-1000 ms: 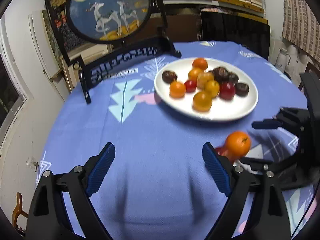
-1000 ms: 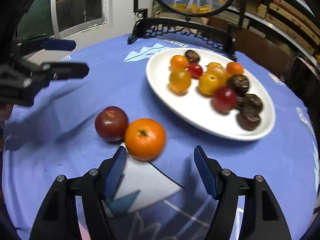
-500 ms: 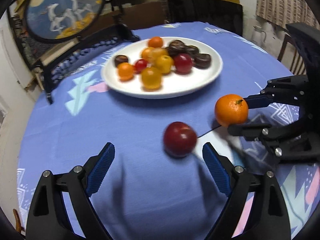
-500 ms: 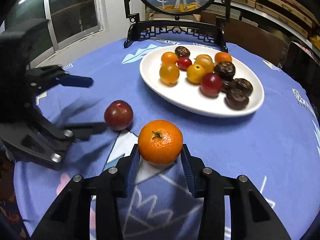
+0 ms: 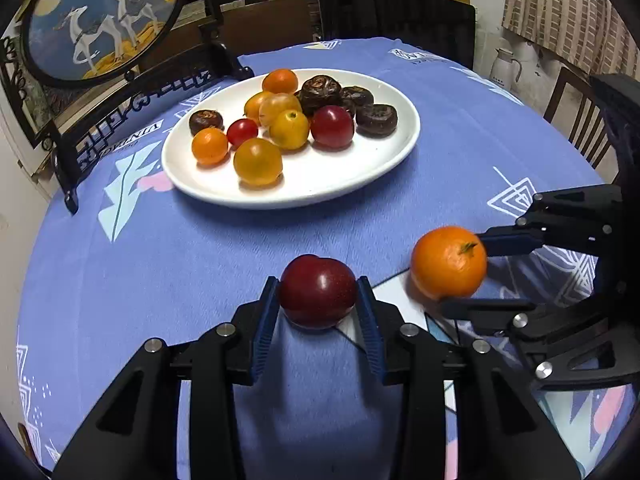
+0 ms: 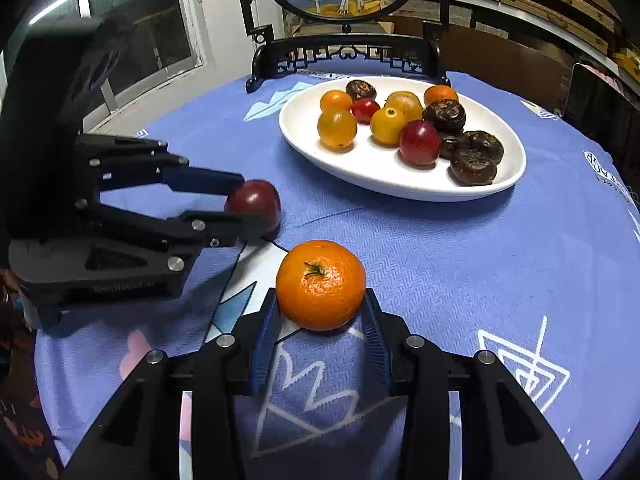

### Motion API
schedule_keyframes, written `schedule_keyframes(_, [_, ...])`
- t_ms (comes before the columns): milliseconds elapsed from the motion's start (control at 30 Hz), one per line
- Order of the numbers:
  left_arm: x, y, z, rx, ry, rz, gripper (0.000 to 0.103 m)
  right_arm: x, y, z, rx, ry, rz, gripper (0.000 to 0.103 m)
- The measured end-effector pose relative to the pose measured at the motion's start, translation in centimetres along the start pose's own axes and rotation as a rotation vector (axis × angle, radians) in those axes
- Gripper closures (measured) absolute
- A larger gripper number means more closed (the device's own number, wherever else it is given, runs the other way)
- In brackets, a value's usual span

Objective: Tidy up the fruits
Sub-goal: 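Grasp red plum with left tool while right tool grasps a tangerine, then place red plum on plate with left tool while right tool places tangerine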

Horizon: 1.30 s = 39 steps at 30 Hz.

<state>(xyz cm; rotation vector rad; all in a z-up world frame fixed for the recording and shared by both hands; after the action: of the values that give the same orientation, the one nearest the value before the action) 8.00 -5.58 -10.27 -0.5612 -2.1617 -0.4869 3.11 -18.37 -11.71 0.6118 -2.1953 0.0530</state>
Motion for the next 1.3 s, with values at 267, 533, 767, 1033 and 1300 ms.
schedule_keyframes(267, [3.7,-0.1,-0.1,0.012,-0.06,-0.089,0.065,2.3,0.7,0.2,0.002,-0.043,-0.001,0.061])
schedule_keyframes(533, [6.9,-0.3,-0.9,0.019,-0.118,-0.136,0.065,4.4,2.2,0.0,0.026,-0.08,-0.025,0.061])
schedule_keyframes(767, [6.4,-0.3,-1.0,0.012,-0.105,-0.138,0.065,3.7,2.8,0.3,0.042,-0.057,-0.038,0.061])
schedule_keyframes(1033, [4.7,0.7,-2.3,0.015,-0.091,-0.148,0.065,3.0,2.0,-0.7,0.04,-0.052,-0.046,0.061])
schedule_keyframes(1300, [3.7,2.8,-5.6,0.036,-0.109,-0.195,0.065,4.0,-0.1,-4.6,0.035,-0.11,-0.014,0.061])
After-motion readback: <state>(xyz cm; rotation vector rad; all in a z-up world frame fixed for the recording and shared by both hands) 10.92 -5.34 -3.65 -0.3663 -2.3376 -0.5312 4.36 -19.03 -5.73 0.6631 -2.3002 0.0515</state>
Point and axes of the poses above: each gripper's, at about its wrist camera, not at the fingertips, and x roughly against the way its jaws point, y to its left, z to its underside, the point moved 2 cm from there along -x, roughly the way its jaws point, and after that the axes turned 5 degrees about -x, right-handed, at the moved point
